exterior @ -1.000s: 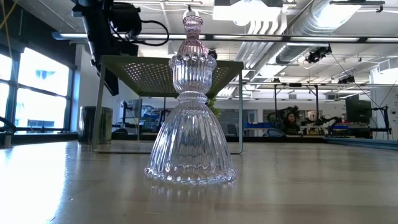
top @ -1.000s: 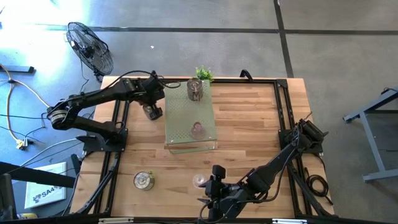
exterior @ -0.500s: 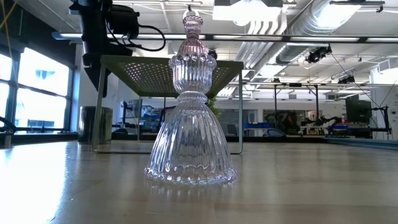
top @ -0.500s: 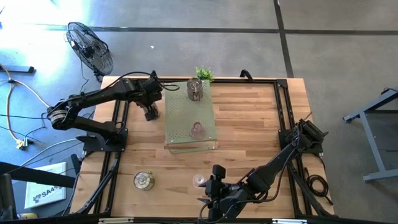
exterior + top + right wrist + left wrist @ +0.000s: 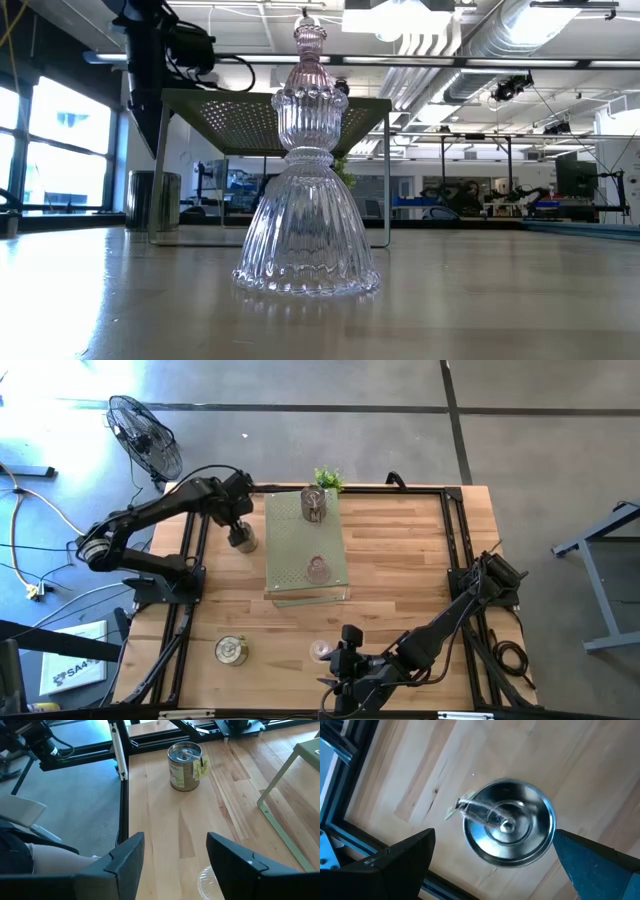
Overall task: Pick & Place candle stick holders
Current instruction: Put the top brown scented candle on the shelf
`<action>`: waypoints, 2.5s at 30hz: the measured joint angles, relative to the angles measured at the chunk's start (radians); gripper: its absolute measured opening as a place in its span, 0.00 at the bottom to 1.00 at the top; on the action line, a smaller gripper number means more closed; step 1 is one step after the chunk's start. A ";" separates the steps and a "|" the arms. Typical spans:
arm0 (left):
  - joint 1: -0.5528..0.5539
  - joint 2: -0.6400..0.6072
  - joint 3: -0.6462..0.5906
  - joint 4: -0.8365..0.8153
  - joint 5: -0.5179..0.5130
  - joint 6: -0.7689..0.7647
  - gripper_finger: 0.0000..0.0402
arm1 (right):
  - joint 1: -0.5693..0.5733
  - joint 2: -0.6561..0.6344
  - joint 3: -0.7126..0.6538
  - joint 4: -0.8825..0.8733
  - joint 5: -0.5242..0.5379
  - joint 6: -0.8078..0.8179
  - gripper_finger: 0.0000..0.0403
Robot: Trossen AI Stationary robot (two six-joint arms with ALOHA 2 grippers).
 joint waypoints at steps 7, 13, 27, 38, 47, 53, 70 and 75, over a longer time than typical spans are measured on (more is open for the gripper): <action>0.006 0.000 0.000 -0.002 0.021 0.024 0.99 | 0.000 0.000 0.000 0.000 0.001 -0.004 0.52; 0.006 0.000 0.000 -0.004 0.047 0.024 0.99 | 0.000 0.000 0.000 0.000 0.009 -0.007 0.52; 0.006 0.000 0.000 -0.012 0.047 0.024 0.99 | 0.000 0.000 0.000 0.000 0.007 -0.001 0.52; 0.006 0.000 0.000 -0.011 0.047 0.024 0.99 | 0.000 0.000 0.000 -0.001 0.007 -0.007 0.52; 0.006 0.000 0.000 -0.005 0.081 0.023 0.99 | 0.000 0.000 0.000 -0.001 0.006 -0.007 0.52; 0.006 0.000 0.000 -0.003 0.084 0.023 0.99 | 0.000 0.000 0.000 -0.001 0.006 -0.007 0.52; 0.006 0.000 0.000 -0.001 0.082 0.025 0.99 | 0.000 0.000 0.000 -0.001 0.006 -0.007 0.52; 0.006 0.000 0.000 -0.001 0.100 0.032 0.99 | 0.000 0.000 0.000 -0.002 0.006 -0.007 0.52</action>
